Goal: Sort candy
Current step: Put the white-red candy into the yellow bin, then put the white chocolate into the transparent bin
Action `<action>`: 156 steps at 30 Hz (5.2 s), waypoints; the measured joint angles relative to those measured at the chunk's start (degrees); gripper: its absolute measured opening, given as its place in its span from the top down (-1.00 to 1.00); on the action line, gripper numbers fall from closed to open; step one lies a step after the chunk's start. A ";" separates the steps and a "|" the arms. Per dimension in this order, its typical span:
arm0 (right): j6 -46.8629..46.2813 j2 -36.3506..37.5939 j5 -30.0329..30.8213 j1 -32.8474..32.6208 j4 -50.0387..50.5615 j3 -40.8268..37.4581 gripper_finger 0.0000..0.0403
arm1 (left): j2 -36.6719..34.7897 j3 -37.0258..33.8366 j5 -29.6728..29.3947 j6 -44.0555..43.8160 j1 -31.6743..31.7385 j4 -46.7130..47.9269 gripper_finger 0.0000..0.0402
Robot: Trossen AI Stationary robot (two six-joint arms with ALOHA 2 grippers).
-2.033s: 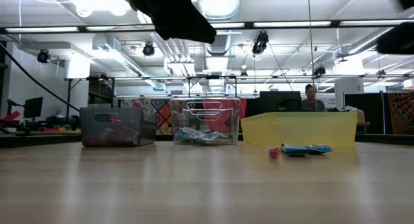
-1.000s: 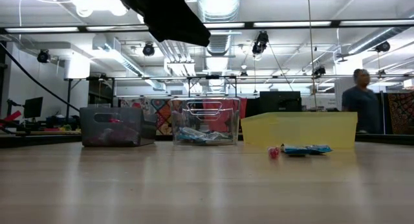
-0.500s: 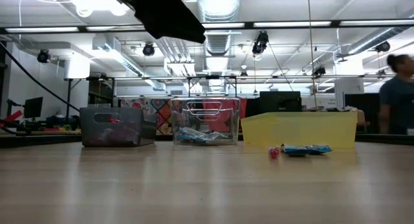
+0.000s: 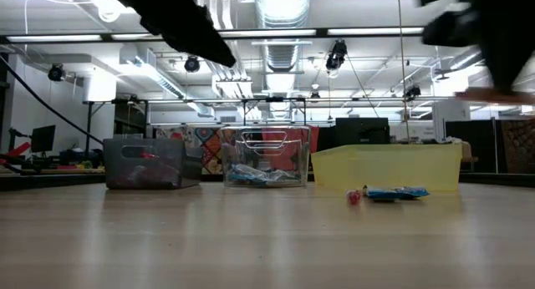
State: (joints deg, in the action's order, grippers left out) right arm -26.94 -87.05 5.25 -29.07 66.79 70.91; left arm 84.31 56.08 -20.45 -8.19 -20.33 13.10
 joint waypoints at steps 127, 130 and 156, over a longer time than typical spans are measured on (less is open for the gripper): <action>-65.17 -8.26 12.90 6.92 -32.52 -20.65 0.17 | -7.84 -11.90 -10.49 -14.78 -10.70 -12.00 0.38; -64.17 -10.63 12.81 6.92 -30.74 -18.97 0.19 | -7.84 -11.90 -10.50 -14.27 -10.70 -11.73 0.38; -14.61 -2.64 19.60 -2.07 -49.15 -13.53 0.87 | -6.00 -23.19 -5.09 -7.57 -11.87 -46.34 0.37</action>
State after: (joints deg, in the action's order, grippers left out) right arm -41.55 -89.69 24.85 -31.14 17.64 57.38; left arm 78.32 32.89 -25.54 -15.75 -32.20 -33.24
